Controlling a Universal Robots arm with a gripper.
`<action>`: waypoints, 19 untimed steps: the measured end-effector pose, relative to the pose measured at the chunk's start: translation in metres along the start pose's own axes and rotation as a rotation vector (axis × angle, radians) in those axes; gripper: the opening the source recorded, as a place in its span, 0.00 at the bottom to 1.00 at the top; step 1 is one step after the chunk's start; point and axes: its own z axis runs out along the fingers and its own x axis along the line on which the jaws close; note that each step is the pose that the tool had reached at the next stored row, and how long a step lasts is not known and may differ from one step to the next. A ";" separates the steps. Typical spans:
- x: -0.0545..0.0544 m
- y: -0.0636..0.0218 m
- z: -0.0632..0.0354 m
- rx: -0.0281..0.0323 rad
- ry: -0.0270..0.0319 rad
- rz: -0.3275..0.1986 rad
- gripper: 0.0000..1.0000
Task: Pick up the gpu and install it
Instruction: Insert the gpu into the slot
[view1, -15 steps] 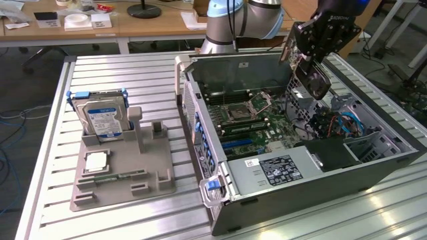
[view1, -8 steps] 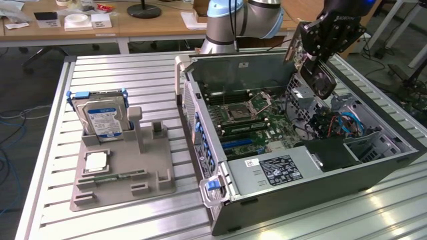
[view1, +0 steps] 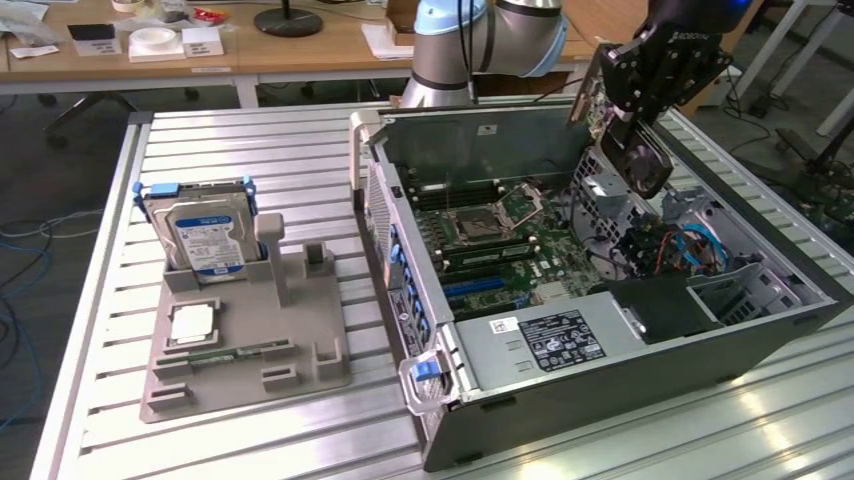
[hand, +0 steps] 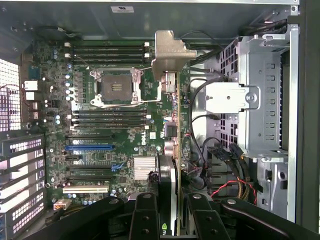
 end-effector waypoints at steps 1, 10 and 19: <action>0.000 0.0000 0.0000 0.0000 0.0000 0.000 0.27; 0.000 0.0000 0.0002 -0.0006 0.0017 -0.039 0.27; 0.000 0.0000 0.0011 -0.0049 0.0084 -0.203 0.27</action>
